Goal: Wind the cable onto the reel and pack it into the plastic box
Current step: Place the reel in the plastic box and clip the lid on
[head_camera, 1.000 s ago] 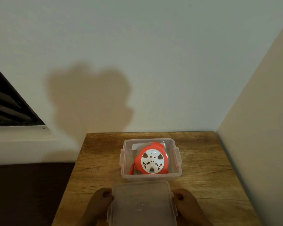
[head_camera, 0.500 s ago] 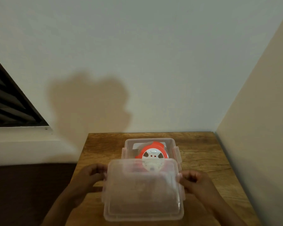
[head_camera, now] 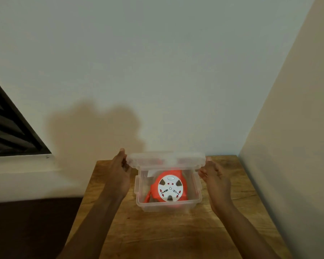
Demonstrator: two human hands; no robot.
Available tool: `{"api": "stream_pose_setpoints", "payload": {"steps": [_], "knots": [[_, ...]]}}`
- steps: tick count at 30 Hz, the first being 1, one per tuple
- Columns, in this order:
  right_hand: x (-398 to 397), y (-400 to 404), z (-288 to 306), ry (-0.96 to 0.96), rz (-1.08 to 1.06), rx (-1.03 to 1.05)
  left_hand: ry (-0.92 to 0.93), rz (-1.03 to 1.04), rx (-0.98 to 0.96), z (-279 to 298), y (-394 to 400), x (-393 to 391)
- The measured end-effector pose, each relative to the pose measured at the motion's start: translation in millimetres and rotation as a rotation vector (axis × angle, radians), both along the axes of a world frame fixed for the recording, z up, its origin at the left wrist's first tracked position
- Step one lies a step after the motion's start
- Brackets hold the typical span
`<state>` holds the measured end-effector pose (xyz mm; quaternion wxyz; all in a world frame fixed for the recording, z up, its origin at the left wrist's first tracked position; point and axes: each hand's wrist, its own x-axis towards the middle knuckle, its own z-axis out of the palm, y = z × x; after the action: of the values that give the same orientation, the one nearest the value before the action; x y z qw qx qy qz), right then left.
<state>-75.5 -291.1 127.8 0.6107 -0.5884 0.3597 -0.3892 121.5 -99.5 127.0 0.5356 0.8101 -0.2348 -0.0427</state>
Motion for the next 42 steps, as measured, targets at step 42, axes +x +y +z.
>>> {"api": "stream_pose_setpoints", "payload": {"steps": [42], "knots": [[9.2, -30.4, -82.9, 0.746, 0.149, -0.388, 0.515, 0.048, -0.015, -98.5, -11.9, 17.8]]}}
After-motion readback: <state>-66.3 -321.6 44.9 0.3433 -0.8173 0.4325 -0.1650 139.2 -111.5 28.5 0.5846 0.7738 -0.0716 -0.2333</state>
